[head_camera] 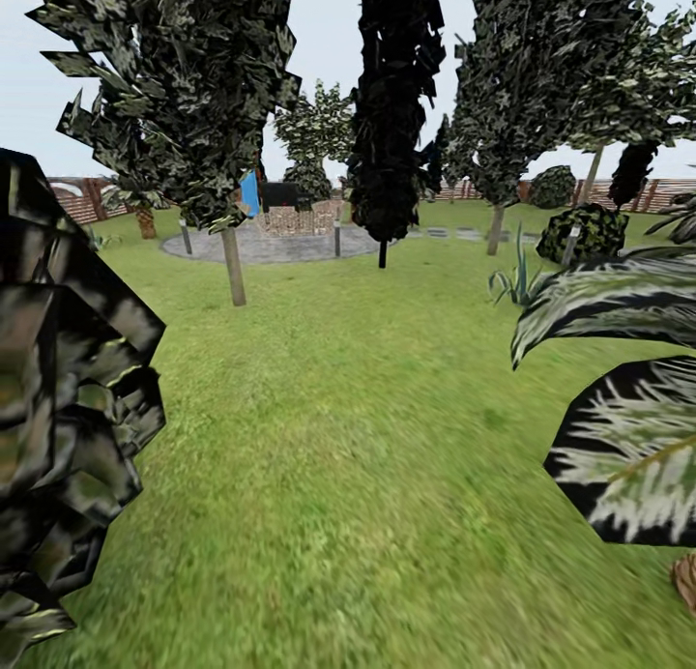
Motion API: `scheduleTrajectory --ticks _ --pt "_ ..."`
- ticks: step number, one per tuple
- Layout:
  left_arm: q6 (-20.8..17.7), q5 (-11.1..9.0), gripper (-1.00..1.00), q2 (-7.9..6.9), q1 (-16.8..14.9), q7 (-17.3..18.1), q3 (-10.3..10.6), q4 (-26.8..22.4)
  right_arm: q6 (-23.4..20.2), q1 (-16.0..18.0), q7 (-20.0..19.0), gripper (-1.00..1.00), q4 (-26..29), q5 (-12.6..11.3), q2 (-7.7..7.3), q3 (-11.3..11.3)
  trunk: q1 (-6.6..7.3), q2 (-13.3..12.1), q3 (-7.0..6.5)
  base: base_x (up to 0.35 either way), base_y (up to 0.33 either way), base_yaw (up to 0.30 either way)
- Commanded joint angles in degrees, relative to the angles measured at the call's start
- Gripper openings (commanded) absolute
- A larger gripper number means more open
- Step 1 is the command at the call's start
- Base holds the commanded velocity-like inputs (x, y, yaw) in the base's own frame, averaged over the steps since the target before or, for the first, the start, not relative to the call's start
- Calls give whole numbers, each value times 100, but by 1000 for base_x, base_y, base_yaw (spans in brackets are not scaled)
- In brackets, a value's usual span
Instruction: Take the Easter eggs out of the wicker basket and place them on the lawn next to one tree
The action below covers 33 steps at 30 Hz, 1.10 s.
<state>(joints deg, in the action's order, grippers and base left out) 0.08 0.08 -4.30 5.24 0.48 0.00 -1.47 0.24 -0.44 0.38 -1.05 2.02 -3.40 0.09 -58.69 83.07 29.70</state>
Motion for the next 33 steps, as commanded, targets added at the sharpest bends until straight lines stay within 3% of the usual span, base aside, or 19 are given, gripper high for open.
scheduleTrajectory --ticks 1,33 --pt "1 1 100 -1 3 5 0 -10 2 0 2 100 0 23 -1 3 -4 1 3 338 0 155" --pt "1 1 100 -1 3 5 0 -11 6 0 -1 100 0 56 1 11 -4 1 3 338 0 9"
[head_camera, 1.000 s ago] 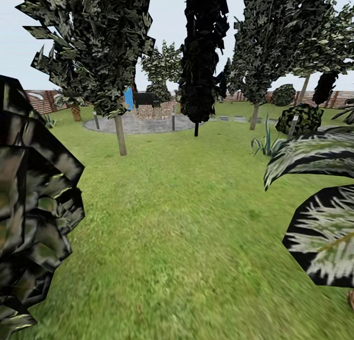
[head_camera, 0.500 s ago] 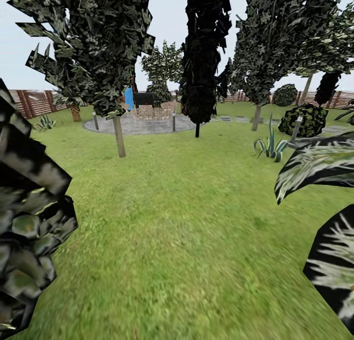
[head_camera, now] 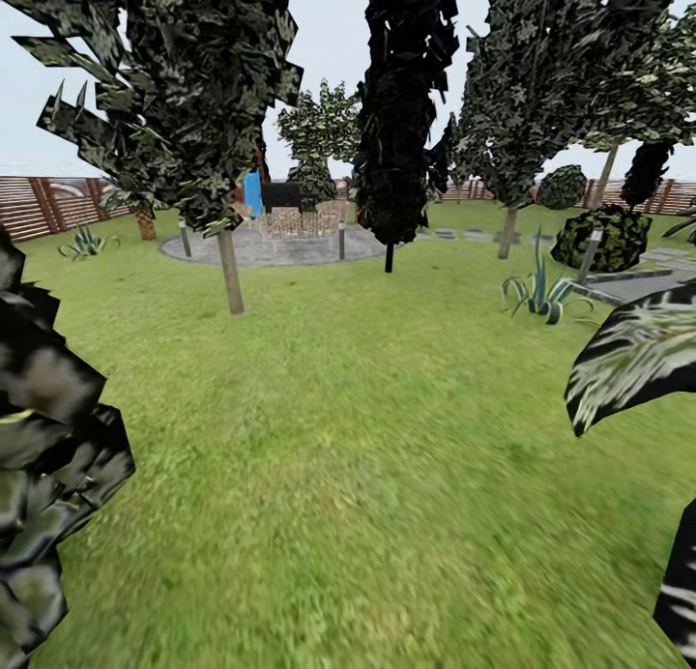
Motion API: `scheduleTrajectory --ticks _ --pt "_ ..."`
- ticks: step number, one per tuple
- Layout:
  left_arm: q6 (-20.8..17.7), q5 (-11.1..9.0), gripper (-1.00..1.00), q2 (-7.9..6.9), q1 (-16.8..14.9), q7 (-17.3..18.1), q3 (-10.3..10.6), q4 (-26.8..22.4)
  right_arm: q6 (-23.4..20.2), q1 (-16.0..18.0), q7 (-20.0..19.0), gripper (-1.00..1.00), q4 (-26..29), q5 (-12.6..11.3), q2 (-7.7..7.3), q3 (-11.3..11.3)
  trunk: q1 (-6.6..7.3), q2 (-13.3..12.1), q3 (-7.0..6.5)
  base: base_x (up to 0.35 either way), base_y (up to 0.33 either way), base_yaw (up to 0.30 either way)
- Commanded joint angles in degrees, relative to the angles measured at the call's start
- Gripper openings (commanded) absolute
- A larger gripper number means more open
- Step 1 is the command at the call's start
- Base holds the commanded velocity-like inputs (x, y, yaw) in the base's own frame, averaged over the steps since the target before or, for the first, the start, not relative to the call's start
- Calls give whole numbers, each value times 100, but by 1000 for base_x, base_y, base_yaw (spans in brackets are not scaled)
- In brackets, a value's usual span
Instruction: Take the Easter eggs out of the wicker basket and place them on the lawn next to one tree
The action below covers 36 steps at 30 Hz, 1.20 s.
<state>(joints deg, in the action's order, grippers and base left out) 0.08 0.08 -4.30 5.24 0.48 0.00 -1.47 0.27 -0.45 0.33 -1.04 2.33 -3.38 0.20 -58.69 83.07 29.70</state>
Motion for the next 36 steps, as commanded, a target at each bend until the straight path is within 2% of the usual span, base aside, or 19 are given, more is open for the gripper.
scheduleTrajectory --ticks 1,16,36 --pt "1 1 100 -1 4 5 0 -11 8 1 3 100 -1 27 -2 3 -4 1 3 271 0 0" --pt "10 1 100 -1 4 -3 0 -3 8 1 2 100 -1 28 -3 1 -4 1 3 47 0 0" --pt "1 1 100 -1 4 0 0 -11 0 1 3 100 -1 4 -1 0 -4 1 3 328 0 0"
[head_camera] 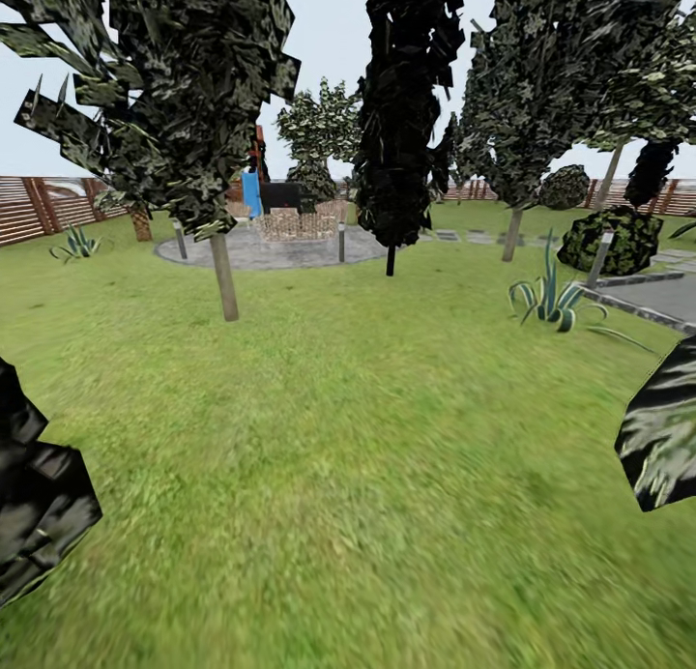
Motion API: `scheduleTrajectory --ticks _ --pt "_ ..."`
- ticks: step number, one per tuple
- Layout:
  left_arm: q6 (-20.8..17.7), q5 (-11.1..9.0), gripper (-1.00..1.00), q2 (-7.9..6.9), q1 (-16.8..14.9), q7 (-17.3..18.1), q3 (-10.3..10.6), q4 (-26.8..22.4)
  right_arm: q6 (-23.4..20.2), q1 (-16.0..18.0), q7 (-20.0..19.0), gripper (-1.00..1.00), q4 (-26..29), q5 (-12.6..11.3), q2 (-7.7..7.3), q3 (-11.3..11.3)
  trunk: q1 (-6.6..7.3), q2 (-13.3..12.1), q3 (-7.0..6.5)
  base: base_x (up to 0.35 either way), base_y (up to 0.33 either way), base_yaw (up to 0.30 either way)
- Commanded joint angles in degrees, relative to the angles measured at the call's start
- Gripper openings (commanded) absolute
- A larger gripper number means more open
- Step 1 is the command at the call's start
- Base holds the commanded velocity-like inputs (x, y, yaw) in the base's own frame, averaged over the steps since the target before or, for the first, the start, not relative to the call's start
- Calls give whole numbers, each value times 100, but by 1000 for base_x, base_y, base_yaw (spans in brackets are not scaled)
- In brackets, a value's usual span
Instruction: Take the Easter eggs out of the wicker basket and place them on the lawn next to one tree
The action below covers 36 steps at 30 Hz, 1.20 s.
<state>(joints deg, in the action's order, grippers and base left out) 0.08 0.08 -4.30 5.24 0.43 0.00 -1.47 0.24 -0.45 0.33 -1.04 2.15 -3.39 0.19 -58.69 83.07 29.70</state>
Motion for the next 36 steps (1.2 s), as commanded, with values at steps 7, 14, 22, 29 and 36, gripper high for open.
scheduleTrajectory --ticks 7,14,22,29,36 --pt "9 1 100 1 4 1 0 -11 11 1 5 100 -1 19 4 -6 -4 1 3 341 0 109" --pt "10 1 100 0 4 1 0 -11 10 1 4 100 -1 22 5 -2 -4 1 3 341 0 242" --pt "10 1 100 1 4 1 0 -11 3 1 3 100 -1 46 0 7 -4 1 3 341 0 128" --pt "10 -3 100 -1 4 1 0 -11 3 1 3 100 -1 49 -3 7 -4 1 3 341 0 3" --pt "10 1 100 -1 4 1 0 -11 9 1 3 100 -1 34 1 7 -4 1 3 341 0 0"
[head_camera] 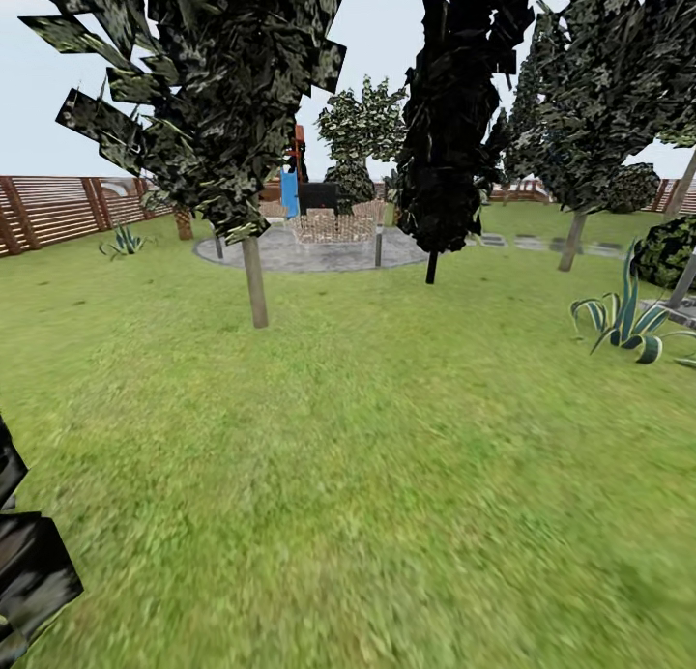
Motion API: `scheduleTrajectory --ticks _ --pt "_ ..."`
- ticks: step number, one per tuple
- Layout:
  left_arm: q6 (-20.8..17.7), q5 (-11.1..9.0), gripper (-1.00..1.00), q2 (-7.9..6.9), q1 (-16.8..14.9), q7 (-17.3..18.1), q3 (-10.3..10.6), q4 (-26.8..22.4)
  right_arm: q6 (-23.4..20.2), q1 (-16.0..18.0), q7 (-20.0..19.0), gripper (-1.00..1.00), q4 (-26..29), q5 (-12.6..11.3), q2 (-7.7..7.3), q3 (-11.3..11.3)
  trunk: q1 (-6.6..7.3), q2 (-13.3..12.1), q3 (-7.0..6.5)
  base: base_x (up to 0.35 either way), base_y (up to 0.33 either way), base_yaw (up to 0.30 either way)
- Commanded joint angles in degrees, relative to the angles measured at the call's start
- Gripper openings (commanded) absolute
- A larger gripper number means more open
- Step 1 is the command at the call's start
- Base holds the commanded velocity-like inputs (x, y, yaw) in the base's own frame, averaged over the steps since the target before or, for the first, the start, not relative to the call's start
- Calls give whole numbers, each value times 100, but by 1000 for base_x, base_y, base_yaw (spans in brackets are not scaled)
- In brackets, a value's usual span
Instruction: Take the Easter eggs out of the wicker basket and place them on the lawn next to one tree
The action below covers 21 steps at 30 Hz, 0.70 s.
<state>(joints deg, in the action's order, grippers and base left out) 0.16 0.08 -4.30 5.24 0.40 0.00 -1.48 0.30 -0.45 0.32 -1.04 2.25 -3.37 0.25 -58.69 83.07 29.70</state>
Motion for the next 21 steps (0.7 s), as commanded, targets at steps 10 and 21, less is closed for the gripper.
scheduleTrajectory --ticks 10,21 --pt "2 1 100 -1 4 4 0 -11 2 1 3 100 -1 16 -3 1 -4 1 3 341 0 6" --pt "2 1 100 -1 4 4 0 -11 -3 1 6 100 -1 21 -4 2 -4 1 3 341 0 210"
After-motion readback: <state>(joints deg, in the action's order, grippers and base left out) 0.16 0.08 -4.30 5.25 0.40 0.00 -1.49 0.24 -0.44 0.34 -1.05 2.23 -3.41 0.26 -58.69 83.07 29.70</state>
